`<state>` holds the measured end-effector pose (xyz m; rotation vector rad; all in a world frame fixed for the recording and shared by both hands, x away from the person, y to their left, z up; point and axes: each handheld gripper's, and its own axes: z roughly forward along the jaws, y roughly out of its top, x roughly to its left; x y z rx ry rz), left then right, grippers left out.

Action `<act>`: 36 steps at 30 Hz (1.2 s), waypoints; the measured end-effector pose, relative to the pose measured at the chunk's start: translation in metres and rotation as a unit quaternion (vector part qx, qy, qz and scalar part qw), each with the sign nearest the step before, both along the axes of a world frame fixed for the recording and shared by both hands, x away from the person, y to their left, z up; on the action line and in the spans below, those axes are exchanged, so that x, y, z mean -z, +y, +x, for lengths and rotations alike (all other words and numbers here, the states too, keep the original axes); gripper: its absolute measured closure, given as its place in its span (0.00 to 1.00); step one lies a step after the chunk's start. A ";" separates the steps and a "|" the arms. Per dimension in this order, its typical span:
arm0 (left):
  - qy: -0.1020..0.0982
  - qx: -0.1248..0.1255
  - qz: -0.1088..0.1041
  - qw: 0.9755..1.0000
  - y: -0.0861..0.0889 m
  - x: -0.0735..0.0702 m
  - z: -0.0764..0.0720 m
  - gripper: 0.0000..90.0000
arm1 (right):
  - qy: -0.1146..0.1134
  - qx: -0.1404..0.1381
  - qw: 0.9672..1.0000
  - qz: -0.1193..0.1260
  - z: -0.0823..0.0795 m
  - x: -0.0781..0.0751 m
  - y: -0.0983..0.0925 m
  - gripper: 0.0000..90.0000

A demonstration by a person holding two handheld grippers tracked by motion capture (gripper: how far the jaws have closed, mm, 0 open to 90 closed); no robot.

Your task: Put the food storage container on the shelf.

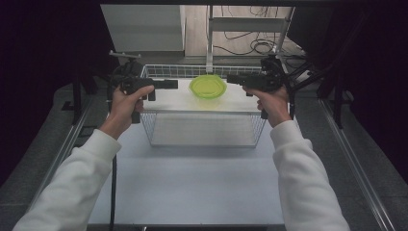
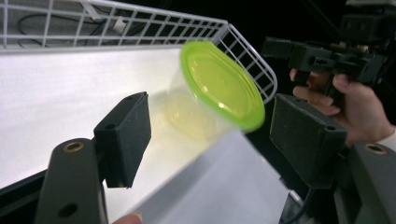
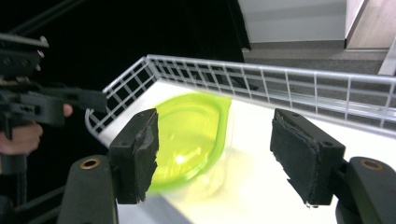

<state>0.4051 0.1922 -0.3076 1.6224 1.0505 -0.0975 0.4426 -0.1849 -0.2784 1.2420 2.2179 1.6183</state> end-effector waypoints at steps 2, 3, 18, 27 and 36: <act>-0.003 0.004 0.005 1.000 0.001 0.002 -0.011 0.32 | -0.002 -0.007 1.000 -0.008 -0.009 0.003 -0.004 0.35; -0.003 0.004 0.005 1.000 0.001 0.002 -0.011 0.32 | -0.002 -0.007 1.000 -0.008 -0.009 0.003 -0.004 0.35; -0.011 -0.006 0.067 0.998 0.014 0.071 -0.103 0.32 | -0.029 -0.039 0.998 -0.039 -0.106 0.074 -0.052 0.33; 0.033 -0.011 0.082 0.996 0.020 0.126 -0.128 0.31 | 0.013 -0.035 0.998 -0.057 -0.135 0.139 -0.073 0.33; 0.065 -0.015 0.129 0.989 0.019 0.176 -0.146 0.31 | 0.059 -0.011 0.995 -0.080 -0.148 0.188 -0.087 0.33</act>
